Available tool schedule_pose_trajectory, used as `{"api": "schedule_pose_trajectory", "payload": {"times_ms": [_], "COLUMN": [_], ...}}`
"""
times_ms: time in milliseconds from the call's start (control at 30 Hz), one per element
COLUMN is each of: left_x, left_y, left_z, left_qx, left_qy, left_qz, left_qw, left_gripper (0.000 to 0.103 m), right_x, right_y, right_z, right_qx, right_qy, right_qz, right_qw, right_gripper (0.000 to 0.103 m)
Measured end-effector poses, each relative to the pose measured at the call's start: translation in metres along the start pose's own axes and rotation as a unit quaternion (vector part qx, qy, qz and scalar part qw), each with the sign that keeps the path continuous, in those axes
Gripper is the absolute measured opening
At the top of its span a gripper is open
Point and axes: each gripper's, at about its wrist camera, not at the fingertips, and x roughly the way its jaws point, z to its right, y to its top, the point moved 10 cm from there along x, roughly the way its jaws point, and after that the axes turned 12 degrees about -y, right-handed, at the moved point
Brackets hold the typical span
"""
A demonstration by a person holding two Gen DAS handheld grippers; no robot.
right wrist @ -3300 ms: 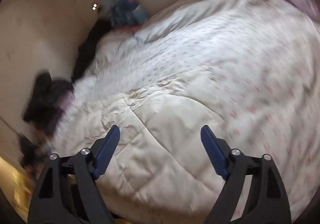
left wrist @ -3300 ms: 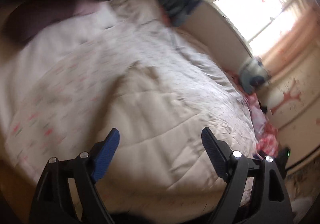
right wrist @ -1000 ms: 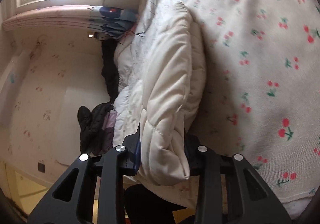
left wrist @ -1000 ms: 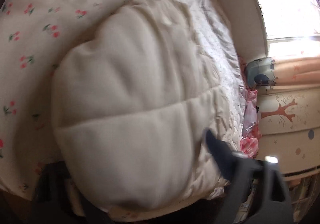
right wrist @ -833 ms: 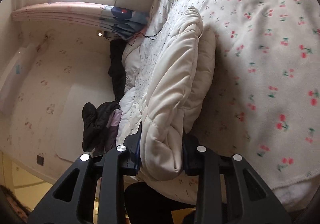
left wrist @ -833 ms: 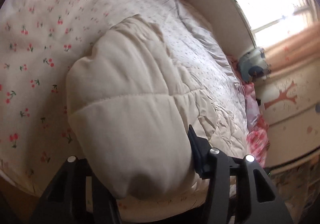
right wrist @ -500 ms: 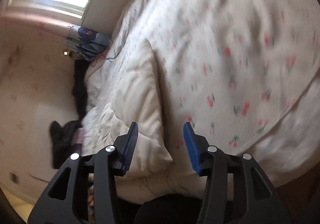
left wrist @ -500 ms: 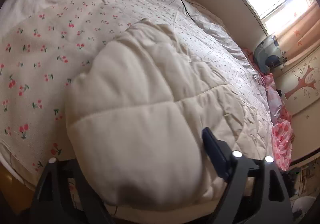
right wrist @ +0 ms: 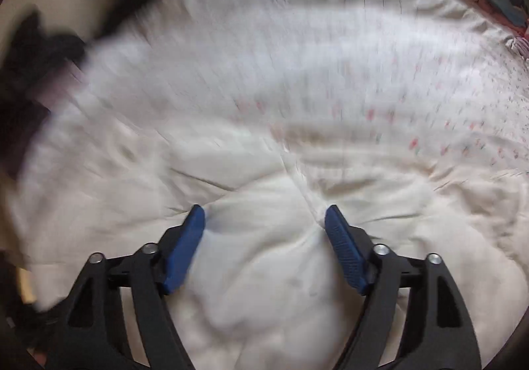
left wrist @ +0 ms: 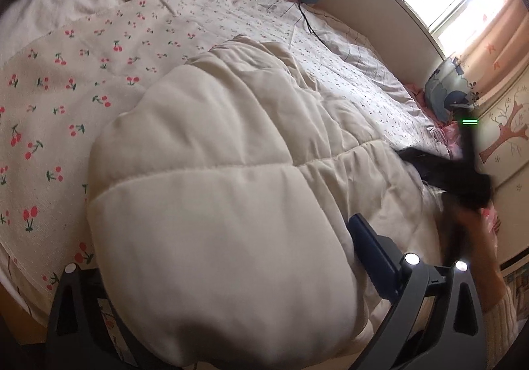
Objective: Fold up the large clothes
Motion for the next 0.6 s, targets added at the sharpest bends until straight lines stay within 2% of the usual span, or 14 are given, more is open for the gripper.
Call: {"api": "schedule_pose_trajectory", "payload": {"times_ms": [67,133,233,267,333,367,400,433,500,533,600], "left_x": [0.000,0.000,0.000,0.000,0.000,0.000,0.001,0.000,0.000,-0.001,-0.002], "left_y": [0.000,-0.003,-0.001,0.000,0.001,0.002,0.003,0.004,0.004,0.002,0.002], "left_z": [0.002,0.003,0.006,0.007,0.008,0.009,0.010,0.012,0.014,0.014,0.016], "left_qx": [0.013,0.022,0.035,0.037,0.043,0.048,0.051,0.056,0.067,0.070,0.076], "left_qy": [0.009,0.015,0.019,0.021,0.026,0.028,0.029,0.028,0.040,0.044,0.043], "left_qz": [0.000,-0.004,-0.003,-0.002,0.000,0.002,0.005,0.009,0.010,0.009,0.010], "left_qw": [0.9999,0.9996,0.9992,0.9991,0.9987,0.9985,0.9983,0.9980,0.9969,0.9966,0.9961], "left_gripper": [0.096,0.096,0.096,0.096,0.096,0.096,0.096,0.096,0.096,0.096,0.096], "right_x": [-0.009,-0.029,-0.041,-0.035,-0.007,0.021,0.040,0.040,0.028,0.013,-0.024], "right_y": [0.004,0.017,0.046,0.056,0.063,0.056,0.044,0.044,0.044,0.043,0.032], "right_z": [0.000,0.003,0.012,0.013,0.015,0.013,0.013,0.014,0.014,0.015,0.020], "right_qx": [0.001,0.021,0.028,0.034,0.041,0.028,0.018,0.016,0.020,0.028,0.024], "right_qy": [0.000,0.021,-0.004,-0.008,-0.026,-0.040,-0.041,-0.045,-0.021,0.005,0.016], "right_qz": [-0.004,0.027,0.068,0.068,0.049,0.016,-0.008,-0.004,-0.007,0.004,0.039], "right_qw": [1.000,0.999,0.997,0.997,0.998,0.999,0.999,0.999,1.000,1.000,0.999], "right_gripper": [0.081,0.081,0.081,0.081,0.085,0.087,0.095,0.095,0.095,0.095,0.095]}}
